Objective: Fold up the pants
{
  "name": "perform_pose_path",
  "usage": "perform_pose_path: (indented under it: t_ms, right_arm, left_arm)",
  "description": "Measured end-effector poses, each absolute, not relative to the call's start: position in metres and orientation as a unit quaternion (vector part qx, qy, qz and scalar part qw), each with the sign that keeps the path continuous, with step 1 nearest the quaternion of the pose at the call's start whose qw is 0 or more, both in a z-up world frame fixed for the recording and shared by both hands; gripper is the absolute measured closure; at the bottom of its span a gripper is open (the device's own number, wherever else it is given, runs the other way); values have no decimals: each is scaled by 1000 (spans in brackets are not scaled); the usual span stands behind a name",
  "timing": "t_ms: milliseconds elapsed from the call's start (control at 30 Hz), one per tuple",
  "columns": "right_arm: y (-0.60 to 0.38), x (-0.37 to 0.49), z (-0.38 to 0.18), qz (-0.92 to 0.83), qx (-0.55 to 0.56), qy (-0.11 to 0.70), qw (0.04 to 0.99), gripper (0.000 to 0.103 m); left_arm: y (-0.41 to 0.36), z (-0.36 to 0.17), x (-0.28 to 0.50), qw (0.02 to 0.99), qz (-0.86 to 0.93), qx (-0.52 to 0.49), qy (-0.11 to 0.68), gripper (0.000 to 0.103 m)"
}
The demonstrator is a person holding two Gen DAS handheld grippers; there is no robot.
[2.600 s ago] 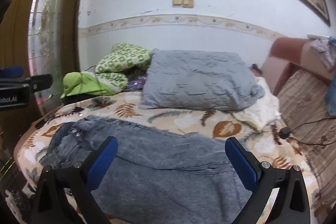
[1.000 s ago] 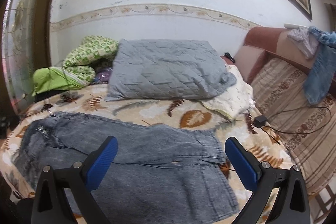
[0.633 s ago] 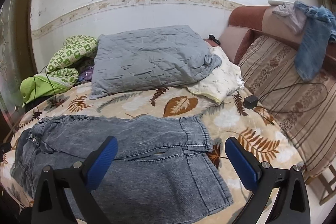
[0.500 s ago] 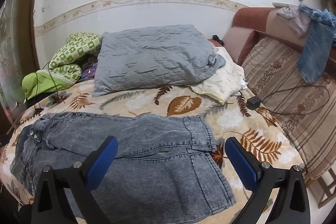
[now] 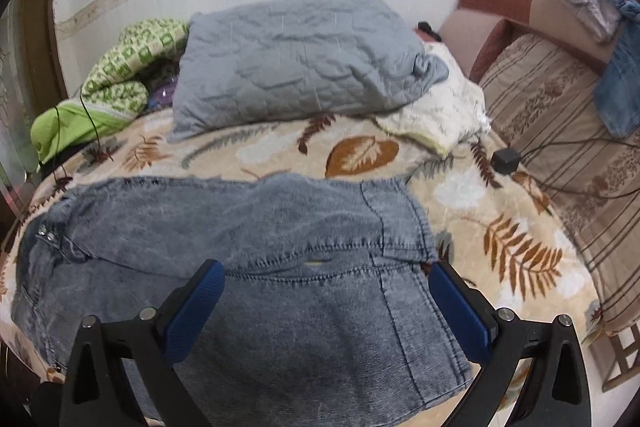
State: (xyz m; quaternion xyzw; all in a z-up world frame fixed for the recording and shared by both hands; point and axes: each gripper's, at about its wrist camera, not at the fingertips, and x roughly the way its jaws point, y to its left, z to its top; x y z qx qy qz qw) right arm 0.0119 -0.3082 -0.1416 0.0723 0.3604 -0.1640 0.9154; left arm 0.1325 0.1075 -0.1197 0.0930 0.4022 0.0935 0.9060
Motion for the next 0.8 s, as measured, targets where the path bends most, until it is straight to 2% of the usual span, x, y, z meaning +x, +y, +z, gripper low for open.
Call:
perform_pose_path:
  t_ms: [533,800]
  right_arm:
    - [-313,58,-163,-165,67,388,904,0]
    - [-372,108,-173,-183,93,406,890,0]
  left_arm:
    - [95,-137,171,904,86,118,403,0]
    - [103,-161,247,879,46,101,463,0]
